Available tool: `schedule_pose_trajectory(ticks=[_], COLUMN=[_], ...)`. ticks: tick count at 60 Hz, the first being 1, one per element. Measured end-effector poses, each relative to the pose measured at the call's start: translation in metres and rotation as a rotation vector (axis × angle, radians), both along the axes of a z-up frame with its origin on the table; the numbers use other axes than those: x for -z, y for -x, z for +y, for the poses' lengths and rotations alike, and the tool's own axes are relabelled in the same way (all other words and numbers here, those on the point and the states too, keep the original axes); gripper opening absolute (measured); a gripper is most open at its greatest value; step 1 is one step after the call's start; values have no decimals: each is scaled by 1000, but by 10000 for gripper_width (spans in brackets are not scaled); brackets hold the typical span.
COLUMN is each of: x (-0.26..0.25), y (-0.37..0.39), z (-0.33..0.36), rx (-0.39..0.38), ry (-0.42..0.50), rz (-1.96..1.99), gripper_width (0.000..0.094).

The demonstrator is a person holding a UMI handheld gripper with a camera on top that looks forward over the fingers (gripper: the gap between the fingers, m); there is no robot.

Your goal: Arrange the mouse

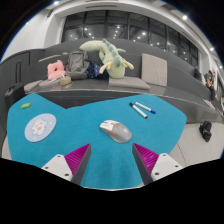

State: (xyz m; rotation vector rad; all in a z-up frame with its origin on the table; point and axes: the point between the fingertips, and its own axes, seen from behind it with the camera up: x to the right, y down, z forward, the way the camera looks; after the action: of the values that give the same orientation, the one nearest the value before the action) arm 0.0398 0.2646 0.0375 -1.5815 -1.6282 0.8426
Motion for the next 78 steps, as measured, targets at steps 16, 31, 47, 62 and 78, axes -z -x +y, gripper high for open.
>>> schedule_pose_trajectory(ticks=[16, 31, 47, 62, 78], x=[52, 65, 63, 68, 32], y=[83, 141, 184, 180, 176], z=[30, 34, 31, 28, 5], rx=[12, -11, -34, 14, 30], ry=[-17, -18, -54, -48, -3], rz=[-46, -71, -54, -80, -84], gripper_width=[847, 849, 856, 481, 368])
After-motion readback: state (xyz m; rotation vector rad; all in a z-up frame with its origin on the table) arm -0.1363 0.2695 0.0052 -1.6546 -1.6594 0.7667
